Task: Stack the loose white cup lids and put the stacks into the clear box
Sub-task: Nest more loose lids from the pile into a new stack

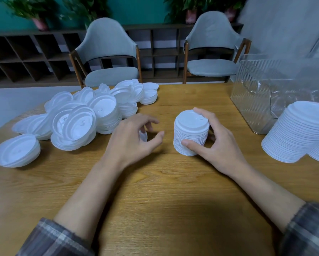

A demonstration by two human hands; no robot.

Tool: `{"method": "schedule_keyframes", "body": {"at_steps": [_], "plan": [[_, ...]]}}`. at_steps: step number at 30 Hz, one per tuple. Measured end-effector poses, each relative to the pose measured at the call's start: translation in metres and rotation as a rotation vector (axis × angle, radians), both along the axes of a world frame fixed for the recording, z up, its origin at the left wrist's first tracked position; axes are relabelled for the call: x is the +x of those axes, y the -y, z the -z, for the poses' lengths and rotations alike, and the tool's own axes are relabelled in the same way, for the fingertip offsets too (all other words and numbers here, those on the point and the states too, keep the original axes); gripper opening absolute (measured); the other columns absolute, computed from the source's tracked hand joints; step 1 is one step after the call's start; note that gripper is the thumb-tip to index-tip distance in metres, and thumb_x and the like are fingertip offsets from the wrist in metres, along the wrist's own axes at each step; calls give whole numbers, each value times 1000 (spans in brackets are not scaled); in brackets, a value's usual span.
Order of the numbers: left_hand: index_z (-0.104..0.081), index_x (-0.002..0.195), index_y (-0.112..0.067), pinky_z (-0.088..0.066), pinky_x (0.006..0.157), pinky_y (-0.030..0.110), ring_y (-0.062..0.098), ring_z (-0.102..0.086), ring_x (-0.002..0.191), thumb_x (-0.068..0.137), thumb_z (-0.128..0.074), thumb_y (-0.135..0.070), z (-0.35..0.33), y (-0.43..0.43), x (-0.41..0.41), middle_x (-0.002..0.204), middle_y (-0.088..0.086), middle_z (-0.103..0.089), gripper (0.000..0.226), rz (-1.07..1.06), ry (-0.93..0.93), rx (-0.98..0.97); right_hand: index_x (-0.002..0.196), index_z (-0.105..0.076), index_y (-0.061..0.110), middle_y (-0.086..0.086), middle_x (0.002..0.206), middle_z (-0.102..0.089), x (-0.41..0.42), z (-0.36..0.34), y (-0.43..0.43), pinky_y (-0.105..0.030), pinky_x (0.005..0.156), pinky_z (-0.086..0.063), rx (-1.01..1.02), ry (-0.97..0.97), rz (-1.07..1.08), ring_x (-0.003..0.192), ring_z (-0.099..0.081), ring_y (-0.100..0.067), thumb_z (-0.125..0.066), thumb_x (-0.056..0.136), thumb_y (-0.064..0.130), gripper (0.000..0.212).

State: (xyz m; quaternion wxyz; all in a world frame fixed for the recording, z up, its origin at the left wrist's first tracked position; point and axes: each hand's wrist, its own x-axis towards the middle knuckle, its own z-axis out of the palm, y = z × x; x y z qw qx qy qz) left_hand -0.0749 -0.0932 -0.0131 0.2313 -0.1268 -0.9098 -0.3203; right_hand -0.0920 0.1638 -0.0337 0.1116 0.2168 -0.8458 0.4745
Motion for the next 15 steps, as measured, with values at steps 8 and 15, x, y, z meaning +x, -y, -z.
{"method": "schedule_keyframes", "body": {"at_steps": [8,15], "plan": [[-70,115,-33,-48,71,33,15,-64,96,81,-73,-41,-4,7,1,93,-16,-65,35,-176,189,-310,147,-43,48,29,147,-49,0,-1,-1,-45,114,-45,-5,19,-12,138,-47,-2,-84,78,54,81],[-74,118,-30,-55,81,29,3,-66,85,88,-76,-12,5,0,-4,89,-15,-71,34,-64,150,-74,146,-42,50,28,147,-50,0,-2,0,-46,113,-45,0,19,-10,138,-47,-3,-81,75,60,81]]}}
